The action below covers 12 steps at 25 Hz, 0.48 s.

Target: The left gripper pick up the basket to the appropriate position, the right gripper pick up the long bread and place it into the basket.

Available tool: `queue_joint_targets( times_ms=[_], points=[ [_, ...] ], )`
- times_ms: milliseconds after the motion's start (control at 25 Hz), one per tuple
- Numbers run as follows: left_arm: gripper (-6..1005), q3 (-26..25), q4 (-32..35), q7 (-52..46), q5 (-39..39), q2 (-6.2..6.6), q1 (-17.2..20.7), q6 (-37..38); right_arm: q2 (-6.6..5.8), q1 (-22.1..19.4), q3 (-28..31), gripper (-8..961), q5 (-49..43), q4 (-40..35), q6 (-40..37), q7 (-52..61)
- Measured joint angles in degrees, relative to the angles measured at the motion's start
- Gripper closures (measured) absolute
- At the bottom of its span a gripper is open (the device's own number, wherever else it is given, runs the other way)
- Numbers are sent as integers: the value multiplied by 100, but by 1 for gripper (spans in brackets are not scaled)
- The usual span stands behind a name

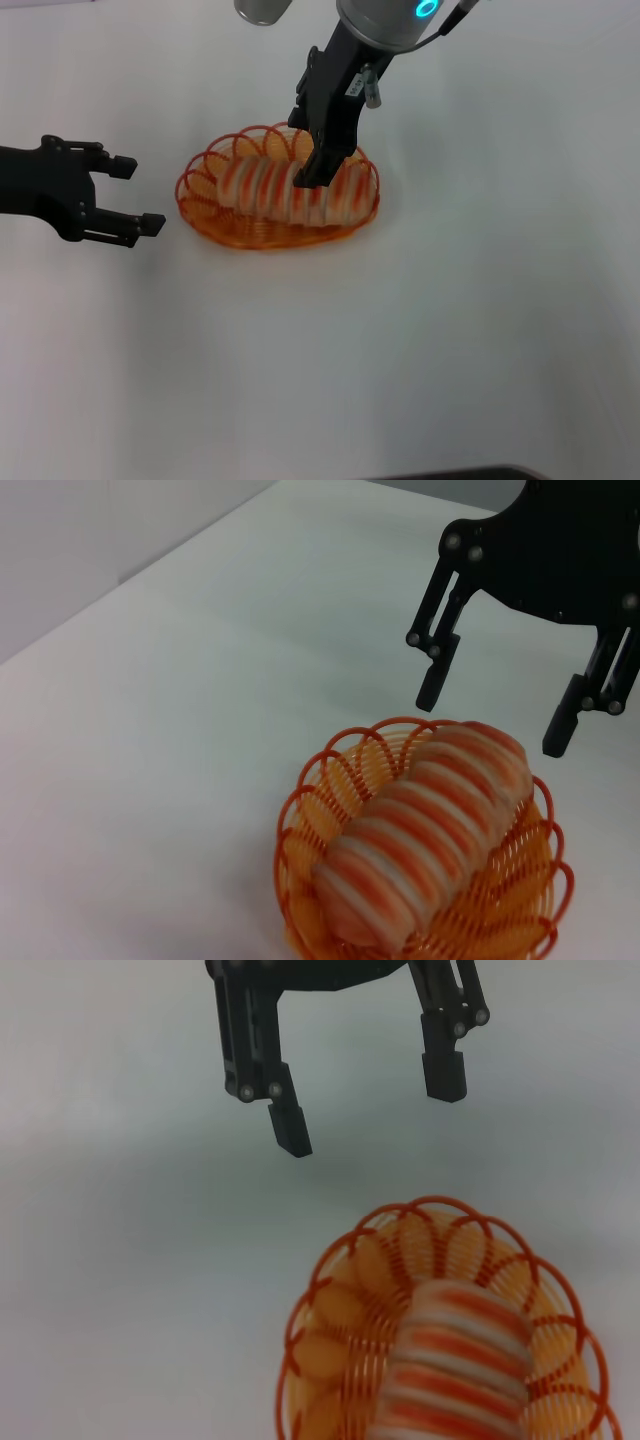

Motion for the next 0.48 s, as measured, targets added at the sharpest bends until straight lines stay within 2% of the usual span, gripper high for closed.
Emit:
queue_joint_targets(
  times_ms=[120,200,320,480],
  points=[
    [150,-10,0,5,-4,-4,-15,-1,-7,-86,98,260,8,-21,128,62],
    [150,-34,1,11,-14,-4,-16,-6,-17,-170,381,209,35,-31,264,76],
    [150,-42,2,14,-18,-5,-14,-9,-50,-342,1069,131,321,-45,412,-6],
    [150,-45,4,14,-21,-5,-10,-9,-126,-778,2095,40,1180,-110,510,-353]
  ],
)
